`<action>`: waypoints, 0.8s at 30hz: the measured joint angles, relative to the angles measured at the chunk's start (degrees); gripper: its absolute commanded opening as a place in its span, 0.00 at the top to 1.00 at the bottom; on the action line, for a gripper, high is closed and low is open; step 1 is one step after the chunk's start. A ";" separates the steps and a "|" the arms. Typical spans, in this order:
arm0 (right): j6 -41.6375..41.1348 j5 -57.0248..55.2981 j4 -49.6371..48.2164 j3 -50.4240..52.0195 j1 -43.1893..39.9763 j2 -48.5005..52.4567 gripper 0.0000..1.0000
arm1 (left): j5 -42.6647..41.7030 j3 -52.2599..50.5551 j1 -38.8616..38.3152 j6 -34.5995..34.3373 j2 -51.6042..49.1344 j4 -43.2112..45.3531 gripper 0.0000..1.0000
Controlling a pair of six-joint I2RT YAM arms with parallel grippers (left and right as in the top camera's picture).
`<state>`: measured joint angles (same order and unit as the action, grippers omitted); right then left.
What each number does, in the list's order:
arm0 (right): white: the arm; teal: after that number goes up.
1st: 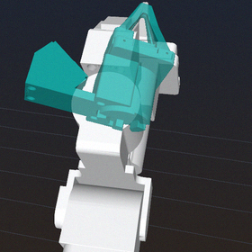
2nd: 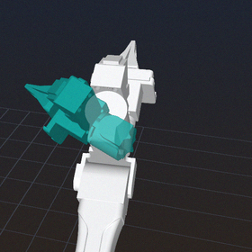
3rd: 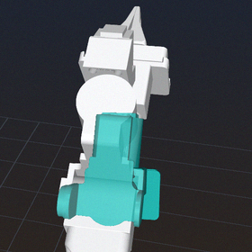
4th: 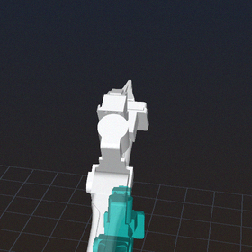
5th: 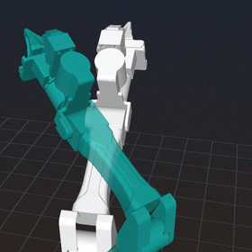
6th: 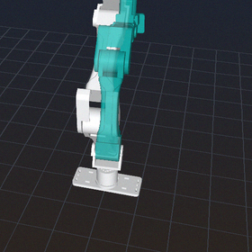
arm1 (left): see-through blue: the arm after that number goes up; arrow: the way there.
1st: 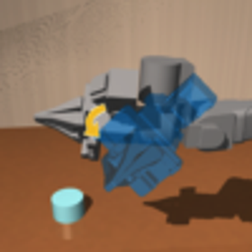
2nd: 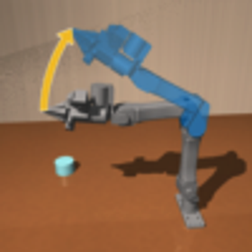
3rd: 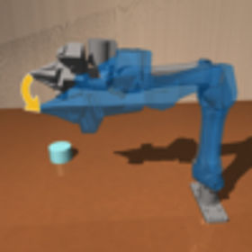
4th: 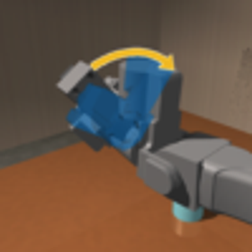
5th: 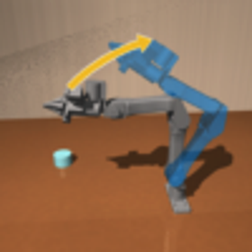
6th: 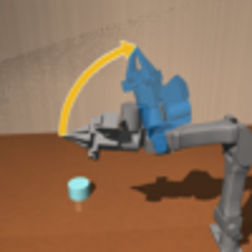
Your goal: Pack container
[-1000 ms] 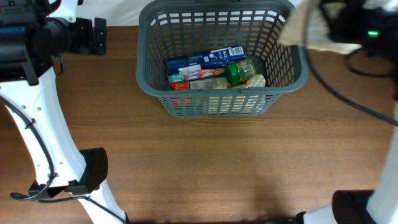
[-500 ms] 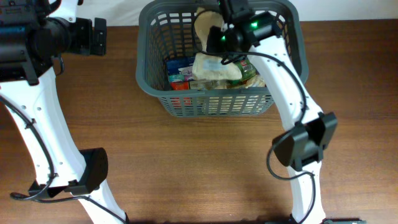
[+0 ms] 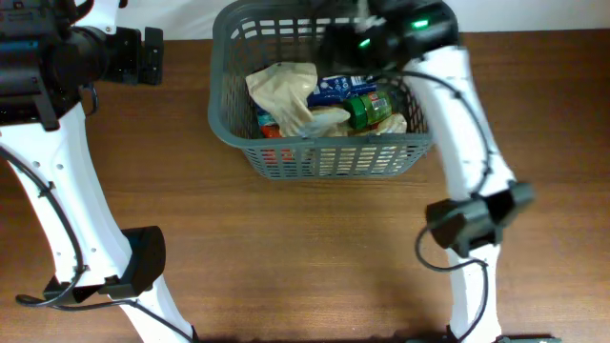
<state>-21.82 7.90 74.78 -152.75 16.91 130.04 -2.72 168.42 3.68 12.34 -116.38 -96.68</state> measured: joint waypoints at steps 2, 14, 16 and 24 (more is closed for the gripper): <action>1.07 -0.22 1.95 -4.22 -3.89 -3.32 0.01 | 0.00 0.00 0.00 0.00 0.00 0.02 0.01; 16.00 -3.69 21.99 -12.61 -20.02 -24.94 0.01 | 0.00 0.00 0.00 0.00 0.00 0.04 0.01; 17.09 -5.42 22.18 -12.00 -20.11 -30.45 0.01 | 0.00 0.00 0.00 0.00 0.00 0.02 0.01; 17.81 -10.95 22.16 -5.31 -20.11 -63.67 0.01 | 0.00 0.00 0.00 0.00 0.00 0.02 0.01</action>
<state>-4.01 -3.05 96.95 -158.06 -3.20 66.37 -2.72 168.42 3.68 12.34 -116.38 -96.66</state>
